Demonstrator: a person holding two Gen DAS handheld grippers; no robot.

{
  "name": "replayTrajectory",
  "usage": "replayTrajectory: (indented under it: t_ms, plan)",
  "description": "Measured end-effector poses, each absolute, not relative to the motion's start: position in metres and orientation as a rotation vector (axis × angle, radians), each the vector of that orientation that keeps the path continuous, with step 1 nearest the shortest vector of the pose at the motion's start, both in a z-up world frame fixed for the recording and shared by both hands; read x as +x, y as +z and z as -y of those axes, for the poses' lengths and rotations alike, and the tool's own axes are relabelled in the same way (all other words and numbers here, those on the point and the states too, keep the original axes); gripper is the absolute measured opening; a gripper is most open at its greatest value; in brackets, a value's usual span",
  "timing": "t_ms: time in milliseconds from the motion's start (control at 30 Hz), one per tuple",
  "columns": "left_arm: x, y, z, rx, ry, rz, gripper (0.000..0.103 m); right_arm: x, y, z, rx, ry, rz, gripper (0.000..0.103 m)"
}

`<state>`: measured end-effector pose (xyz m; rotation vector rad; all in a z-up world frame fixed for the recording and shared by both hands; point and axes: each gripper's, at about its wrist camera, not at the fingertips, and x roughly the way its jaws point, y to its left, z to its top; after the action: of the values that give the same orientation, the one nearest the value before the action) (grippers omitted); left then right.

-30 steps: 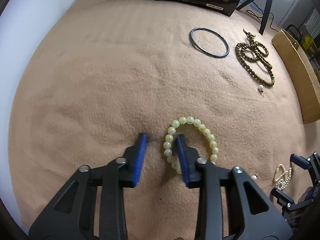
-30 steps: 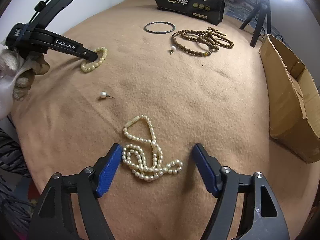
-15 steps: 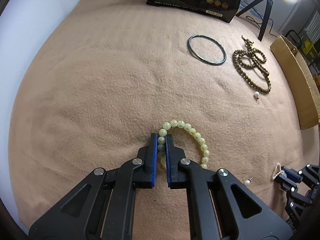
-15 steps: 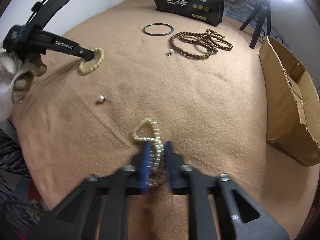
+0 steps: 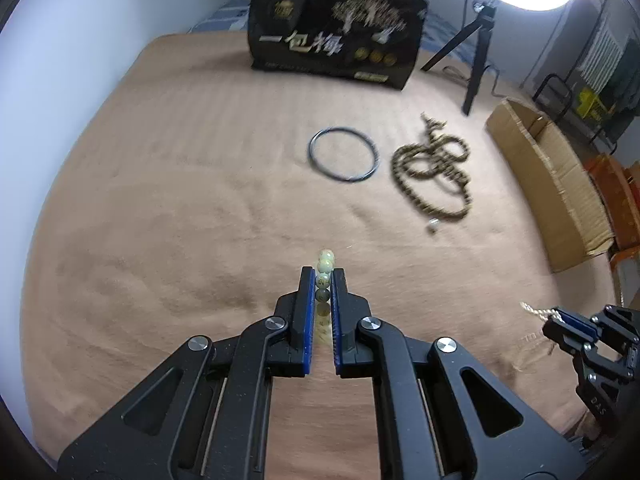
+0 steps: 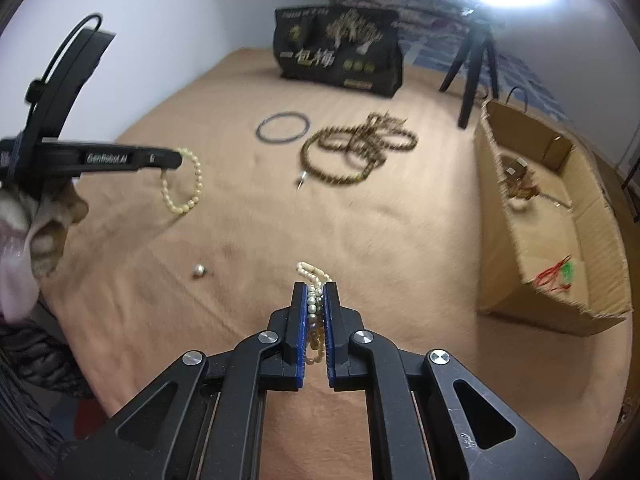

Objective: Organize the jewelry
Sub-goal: 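Lift and carry the pearl necklace and bead bracelet over the box with both tools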

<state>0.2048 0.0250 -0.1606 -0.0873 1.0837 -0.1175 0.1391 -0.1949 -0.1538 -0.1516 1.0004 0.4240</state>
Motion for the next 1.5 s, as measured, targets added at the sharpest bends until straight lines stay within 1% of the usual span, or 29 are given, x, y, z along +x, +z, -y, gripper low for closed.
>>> replayTrajectory:
  t_ms: [267,633,1000,1500]
  plan:
    - [0.196,-0.121,-0.004,-0.099,-0.172,-0.987,0.005,0.145,-0.125,0.213,-0.105,0.395,-0.932,0.006]
    - [0.200,-0.083,0.039,-0.120,-0.277,-0.914,0.005,0.160,-0.090,0.260,-0.057,0.311,-0.861,0.006]
    - [0.210,-0.070,0.101,-0.123,-0.373,-0.891,0.005,0.180,-0.070,0.326,0.003,0.193,-0.823,0.006]
    - [0.228,-0.073,0.184,-0.145,-0.494,-0.902,0.005,0.215,-0.074,0.383,0.028,0.096,-0.823,0.006]
